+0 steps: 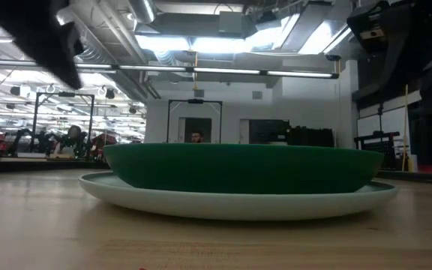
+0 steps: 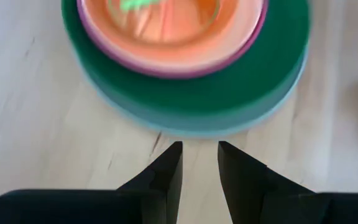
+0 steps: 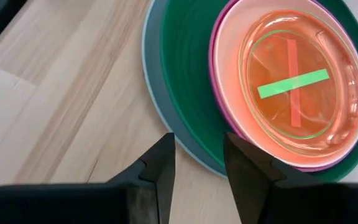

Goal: Stack plastic plates
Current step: Stack the left green plate on top of the right green plate

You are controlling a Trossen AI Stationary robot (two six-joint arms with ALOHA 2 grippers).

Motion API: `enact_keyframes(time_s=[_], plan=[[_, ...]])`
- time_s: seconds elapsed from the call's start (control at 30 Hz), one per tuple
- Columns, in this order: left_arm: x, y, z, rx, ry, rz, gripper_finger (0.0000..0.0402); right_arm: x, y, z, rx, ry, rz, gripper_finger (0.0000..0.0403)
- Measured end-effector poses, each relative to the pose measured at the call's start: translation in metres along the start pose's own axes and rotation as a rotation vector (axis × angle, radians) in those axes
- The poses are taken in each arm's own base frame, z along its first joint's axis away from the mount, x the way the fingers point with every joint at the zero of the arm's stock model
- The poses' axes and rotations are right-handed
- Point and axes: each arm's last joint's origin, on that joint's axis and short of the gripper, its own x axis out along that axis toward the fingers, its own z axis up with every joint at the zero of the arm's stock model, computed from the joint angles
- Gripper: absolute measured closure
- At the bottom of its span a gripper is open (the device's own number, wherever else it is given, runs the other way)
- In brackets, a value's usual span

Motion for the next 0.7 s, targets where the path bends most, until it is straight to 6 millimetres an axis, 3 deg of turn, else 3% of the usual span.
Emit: enact_keyframes(time_s=[0.4,0.7], plan=[[0.002,0.012,-0.027,0.059,0.286,0.005,0.0306,0.014,0.004,-0.015,0.040,-0.058,0.034,0.0276],[-0.006,0.037,-0.062,-0.017,0.328,0.082,0.0306,0.017,0.006,-0.018,0.049,-0.081,0.059,0.0276]])
